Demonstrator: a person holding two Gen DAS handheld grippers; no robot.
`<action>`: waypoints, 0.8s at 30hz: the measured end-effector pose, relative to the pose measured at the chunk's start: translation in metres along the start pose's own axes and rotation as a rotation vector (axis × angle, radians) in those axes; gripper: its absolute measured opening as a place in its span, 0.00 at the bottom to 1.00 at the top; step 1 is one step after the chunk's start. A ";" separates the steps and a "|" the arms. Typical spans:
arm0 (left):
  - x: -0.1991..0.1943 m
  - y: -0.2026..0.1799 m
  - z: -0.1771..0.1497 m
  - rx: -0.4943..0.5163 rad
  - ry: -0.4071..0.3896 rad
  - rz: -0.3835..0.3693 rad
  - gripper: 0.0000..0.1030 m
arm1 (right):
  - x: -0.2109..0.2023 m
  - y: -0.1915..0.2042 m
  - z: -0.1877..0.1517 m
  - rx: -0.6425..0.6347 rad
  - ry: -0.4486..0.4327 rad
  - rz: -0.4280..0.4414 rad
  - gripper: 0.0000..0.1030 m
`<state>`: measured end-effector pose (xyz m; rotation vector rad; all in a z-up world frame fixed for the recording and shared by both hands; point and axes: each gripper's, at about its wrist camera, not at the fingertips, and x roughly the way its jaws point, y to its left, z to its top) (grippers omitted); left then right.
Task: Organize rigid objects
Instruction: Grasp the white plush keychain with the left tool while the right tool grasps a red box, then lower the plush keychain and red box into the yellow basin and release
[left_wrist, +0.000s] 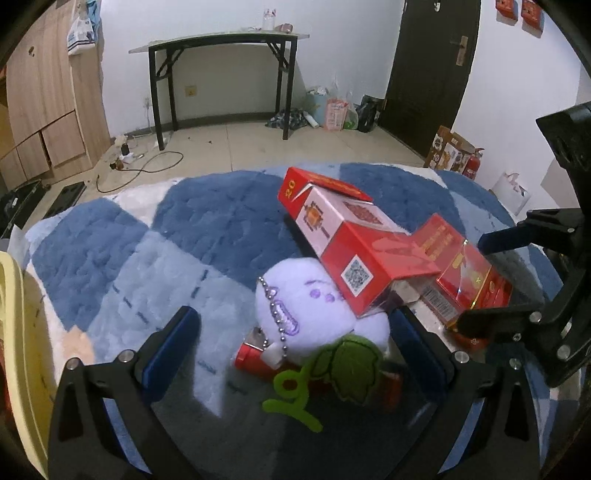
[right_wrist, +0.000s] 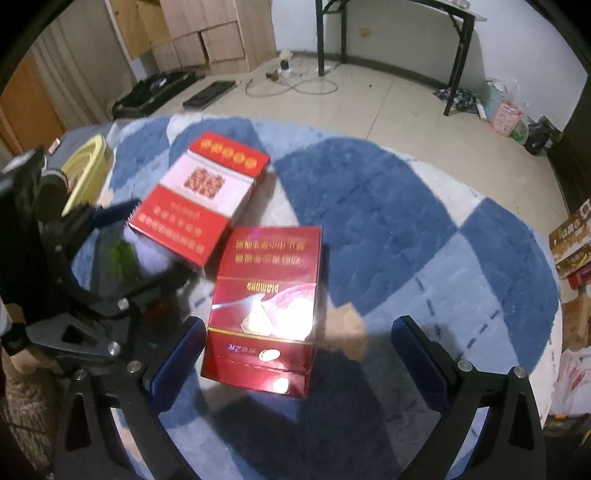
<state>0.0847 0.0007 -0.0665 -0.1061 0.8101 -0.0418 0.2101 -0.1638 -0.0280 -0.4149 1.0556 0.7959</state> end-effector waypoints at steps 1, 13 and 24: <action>-0.001 0.000 -0.001 0.000 0.001 0.002 0.93 | 0.001 0.001 0.001 -0.006 0.004 -0.003 1.00; -0.014 0.011 0.004 -0.015 0.022 -0.029 0.56 | 0.023 0.029 0.009 -0.150 0.014 -0.103 0.79; -0.053 0.059 0.008 -0.102 0.015 -0.118 0.56 | -0.016 0.032 -0.013 -0.273 -0.100 -0.051 0.54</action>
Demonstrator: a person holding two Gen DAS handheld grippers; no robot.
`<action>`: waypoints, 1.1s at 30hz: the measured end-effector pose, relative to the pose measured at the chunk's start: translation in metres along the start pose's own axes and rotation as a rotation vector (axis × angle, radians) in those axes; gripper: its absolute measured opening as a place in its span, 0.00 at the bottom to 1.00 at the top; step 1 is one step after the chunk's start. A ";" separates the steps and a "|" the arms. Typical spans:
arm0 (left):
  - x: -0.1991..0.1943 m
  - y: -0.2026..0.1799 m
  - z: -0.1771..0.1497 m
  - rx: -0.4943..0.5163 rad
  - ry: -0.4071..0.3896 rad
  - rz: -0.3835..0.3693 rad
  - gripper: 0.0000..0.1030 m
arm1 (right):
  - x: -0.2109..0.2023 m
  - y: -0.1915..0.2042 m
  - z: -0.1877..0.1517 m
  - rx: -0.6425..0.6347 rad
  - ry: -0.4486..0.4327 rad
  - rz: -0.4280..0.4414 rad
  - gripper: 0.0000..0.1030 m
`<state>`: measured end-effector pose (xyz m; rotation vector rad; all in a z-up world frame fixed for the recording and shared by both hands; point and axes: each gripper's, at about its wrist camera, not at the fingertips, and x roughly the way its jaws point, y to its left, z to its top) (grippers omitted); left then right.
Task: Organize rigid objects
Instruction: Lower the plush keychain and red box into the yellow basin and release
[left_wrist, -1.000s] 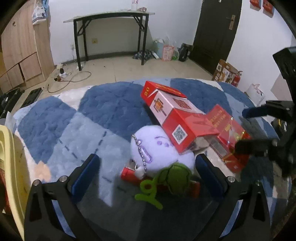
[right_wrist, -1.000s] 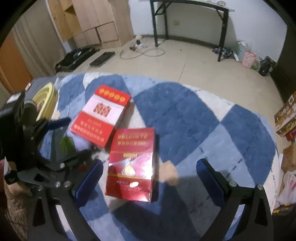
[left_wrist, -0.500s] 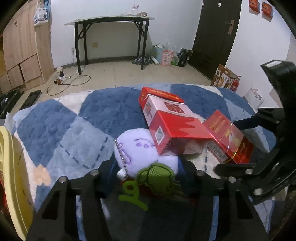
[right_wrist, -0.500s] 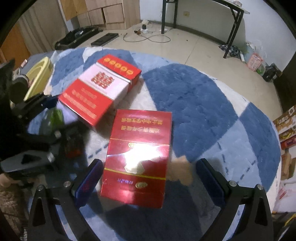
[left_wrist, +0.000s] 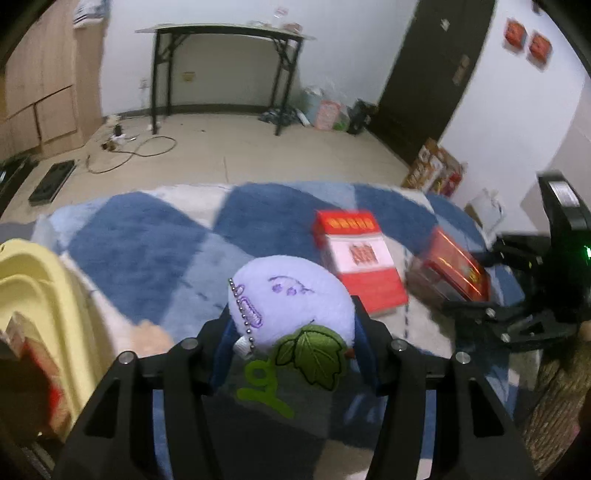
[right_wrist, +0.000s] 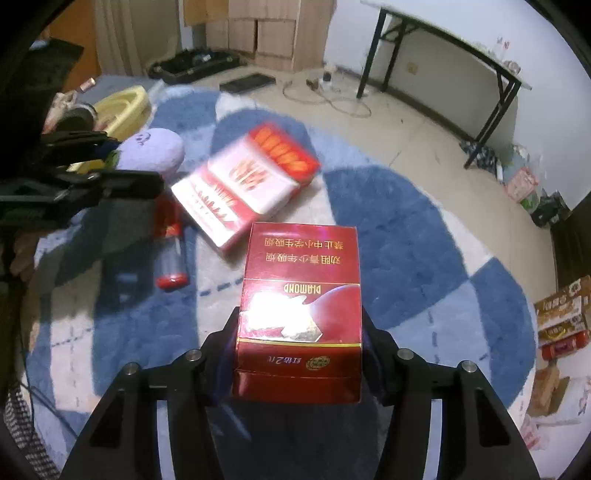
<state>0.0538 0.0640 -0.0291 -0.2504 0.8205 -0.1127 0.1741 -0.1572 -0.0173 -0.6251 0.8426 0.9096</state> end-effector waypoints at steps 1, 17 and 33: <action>-0.003 0.003 0.001 -0.014 -0.009 0.006 0.56 | -0.006 0.000 -0.001 -0.004 -0.018 0.004 0.54; -0.180 0.111 -0.014 -0.283 -0.349 0.418 0.56 | -0.054 0.072 0.062 0.070 -0.456 0.295 0.54; -0.129 0.206 -0.063 -0.517 -0.139 0.478 0.56 | 0.055 0.221 0.209 -0.309 -0.060 0.284 0.54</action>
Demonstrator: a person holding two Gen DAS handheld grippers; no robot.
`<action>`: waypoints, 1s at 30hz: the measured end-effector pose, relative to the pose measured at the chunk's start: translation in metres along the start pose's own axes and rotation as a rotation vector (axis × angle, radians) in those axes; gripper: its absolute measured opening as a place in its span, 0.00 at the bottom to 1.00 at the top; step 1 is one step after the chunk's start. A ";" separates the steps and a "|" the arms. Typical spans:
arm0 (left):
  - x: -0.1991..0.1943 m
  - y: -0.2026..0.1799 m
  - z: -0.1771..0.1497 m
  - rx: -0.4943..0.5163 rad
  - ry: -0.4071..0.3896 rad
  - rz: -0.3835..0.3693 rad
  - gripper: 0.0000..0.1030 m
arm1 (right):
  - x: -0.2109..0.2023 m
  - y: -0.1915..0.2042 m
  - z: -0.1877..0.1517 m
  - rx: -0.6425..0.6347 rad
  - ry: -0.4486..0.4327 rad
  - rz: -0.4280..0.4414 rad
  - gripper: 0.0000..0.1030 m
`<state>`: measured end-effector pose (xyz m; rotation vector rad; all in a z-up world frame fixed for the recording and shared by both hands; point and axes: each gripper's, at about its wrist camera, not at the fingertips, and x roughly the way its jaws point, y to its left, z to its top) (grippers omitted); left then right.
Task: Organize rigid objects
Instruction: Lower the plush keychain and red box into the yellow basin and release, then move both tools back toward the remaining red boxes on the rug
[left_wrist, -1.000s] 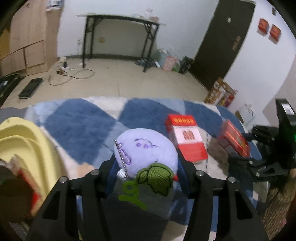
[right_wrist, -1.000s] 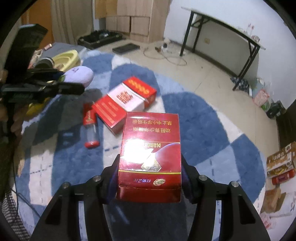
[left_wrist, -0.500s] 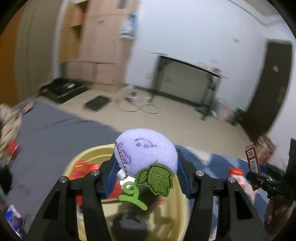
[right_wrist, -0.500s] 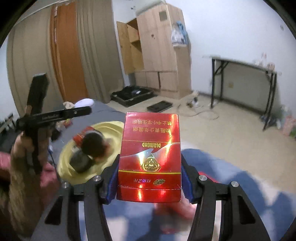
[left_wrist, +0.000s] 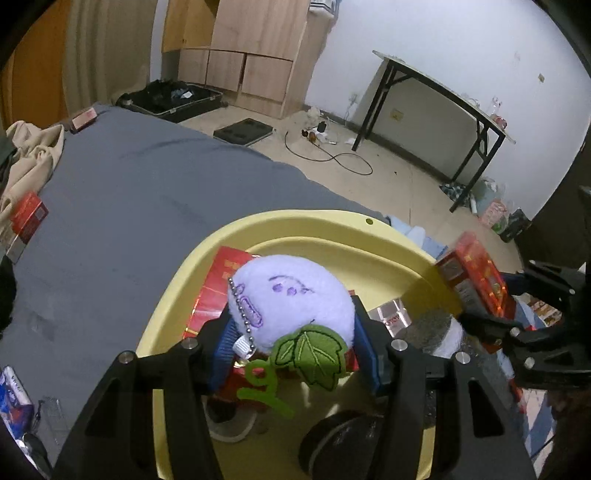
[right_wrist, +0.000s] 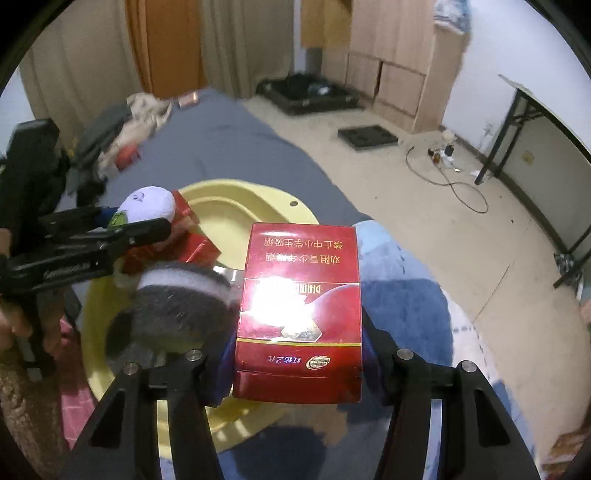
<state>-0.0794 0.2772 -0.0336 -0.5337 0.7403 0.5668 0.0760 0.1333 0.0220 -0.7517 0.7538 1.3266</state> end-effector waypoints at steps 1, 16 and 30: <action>-0.001 -0.002 0.000 -0.003 -0.001 -0.003 0.56 | 0.004 0.004 0.001 -0.021 0.016 0.003 0.54; -0.010 -0.005 0.008 -0.033 -0.012 0.043 0.83 | 0.043 0.019 0.018 -0.112 0.094 -0.018 0.56; -0.067 -0.094 0.011 0.118 -0.174 -0.200 1.00 | -0.089 -0.032 -0.060 0.118 -0.218 -0.105 1.00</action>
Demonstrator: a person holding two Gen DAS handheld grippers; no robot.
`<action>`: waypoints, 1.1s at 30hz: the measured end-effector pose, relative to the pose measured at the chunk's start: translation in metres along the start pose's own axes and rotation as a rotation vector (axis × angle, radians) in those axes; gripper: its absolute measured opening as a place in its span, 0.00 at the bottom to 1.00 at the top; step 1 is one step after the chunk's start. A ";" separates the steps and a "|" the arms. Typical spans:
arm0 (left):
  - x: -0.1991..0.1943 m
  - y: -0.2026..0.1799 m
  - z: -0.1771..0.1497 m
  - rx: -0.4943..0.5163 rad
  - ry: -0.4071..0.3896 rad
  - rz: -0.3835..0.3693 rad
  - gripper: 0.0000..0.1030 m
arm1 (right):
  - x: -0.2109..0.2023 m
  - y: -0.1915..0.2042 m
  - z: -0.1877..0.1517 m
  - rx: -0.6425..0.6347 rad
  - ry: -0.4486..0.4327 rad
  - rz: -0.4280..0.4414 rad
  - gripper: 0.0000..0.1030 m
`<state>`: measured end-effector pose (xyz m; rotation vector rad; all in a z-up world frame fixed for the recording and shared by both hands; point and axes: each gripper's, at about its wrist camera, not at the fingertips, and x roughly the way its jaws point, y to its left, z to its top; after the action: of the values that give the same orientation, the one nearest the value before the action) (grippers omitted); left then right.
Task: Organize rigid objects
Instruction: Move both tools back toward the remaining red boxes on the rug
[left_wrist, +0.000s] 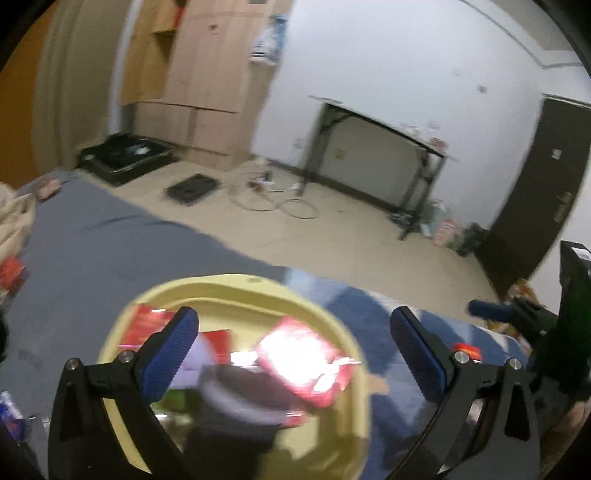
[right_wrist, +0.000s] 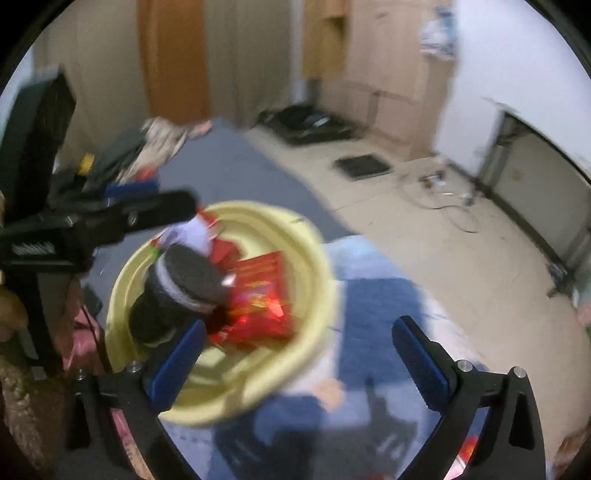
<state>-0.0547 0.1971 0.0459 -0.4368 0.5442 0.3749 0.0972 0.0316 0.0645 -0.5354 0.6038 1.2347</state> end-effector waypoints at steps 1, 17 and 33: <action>0.007 -0.012 -0.002 0.021 0.023 -0.036 1.00 | -0.014 -0.014 -0.010 0.031 -0.015 -0.043 1.00; 0.096 -0.174 -0.112 0.561 0.409 -0.415 1.00 | -0.006 -0.148 -0.135 0.578 0.169 -0.169 1.00; 0.110 -0.211 -0.152 0.688 0.318 -0.377 1.00 | 0.037 -0.126 -0.118 0.504 0.255 -0.209 1.00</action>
<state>0.0651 -0.0307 -0.0710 0.0776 0.8394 -0.2553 0.2111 -0.0523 -0.0403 -0.3199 1.0121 0.7798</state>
